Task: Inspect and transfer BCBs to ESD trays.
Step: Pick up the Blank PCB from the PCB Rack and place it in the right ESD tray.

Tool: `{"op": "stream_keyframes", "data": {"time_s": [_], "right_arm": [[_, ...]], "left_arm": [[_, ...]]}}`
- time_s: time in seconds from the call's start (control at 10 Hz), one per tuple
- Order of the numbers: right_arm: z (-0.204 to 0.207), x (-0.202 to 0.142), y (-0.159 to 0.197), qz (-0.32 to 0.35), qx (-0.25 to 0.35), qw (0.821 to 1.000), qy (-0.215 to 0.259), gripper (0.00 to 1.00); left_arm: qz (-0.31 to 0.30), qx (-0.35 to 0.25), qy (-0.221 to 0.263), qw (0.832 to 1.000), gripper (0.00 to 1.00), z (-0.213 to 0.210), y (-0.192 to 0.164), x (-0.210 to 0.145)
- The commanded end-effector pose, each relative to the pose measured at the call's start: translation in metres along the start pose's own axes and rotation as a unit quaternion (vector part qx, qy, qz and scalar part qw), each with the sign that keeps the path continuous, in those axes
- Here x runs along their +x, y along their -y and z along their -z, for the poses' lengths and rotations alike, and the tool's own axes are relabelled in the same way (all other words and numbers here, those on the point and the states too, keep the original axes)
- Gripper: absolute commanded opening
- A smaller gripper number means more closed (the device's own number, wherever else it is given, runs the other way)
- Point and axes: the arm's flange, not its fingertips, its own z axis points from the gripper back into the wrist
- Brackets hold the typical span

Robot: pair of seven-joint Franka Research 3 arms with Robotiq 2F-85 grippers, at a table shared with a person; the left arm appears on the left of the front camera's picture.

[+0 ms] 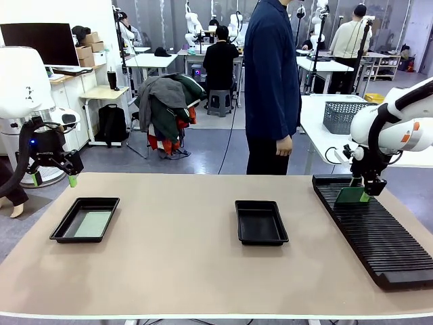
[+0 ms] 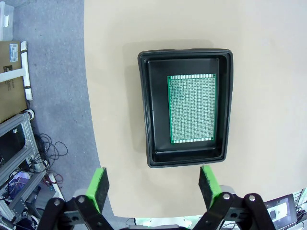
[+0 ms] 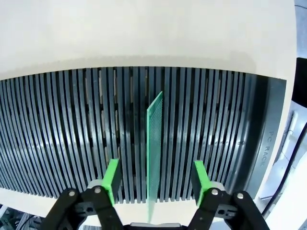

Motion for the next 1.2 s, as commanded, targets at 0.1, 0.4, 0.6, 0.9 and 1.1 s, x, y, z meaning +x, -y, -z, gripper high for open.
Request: {"op": "stream_keyframes", "data": {"time_s": [0.1, 0.4, 0.6, 0.9, 1.1], "right_arm": [[-0.0020, -0.0004, -0.0063, 0.010, 0.005, 1.000, -0.010, 0.59], [-0.0011, -0.0016, -0.0050, 0.011, 0.006, 1.000, -0.010, 0.55], [-0.0005, -0.0029, -0.0048, 0.012, 0.006, 1.000, -0.008, 0.46], [0.0000, -0.0034, -0.0044, 0.013, 0.007, 1.000, -0.010, 0.24], [-0.0003, -0.0042, -0.0043, 0.013, 0.006, 1.000, -0.007, 0.15]], "left_arm": [[0.000, 0.000, 0.002, 1.000, 1.00, 0.0015, 0.0000, 0.0010], [0.000, 0.000, 0.002, 1.000, 1.00, 0.0015, 0.0000, 0.0010], [0.000, 0.000, 0.002, 1.000, 1.00, 0.0015, 0.0000, 0.0010], [0.000, 0.000, 0.002, 1.000, 1.00, 0.0015, 0.0000, 0.0010], [0.000, 0.000, 0.002, 1.000, 1.00, 0.0015, 0.0000, 0.0010]]}}
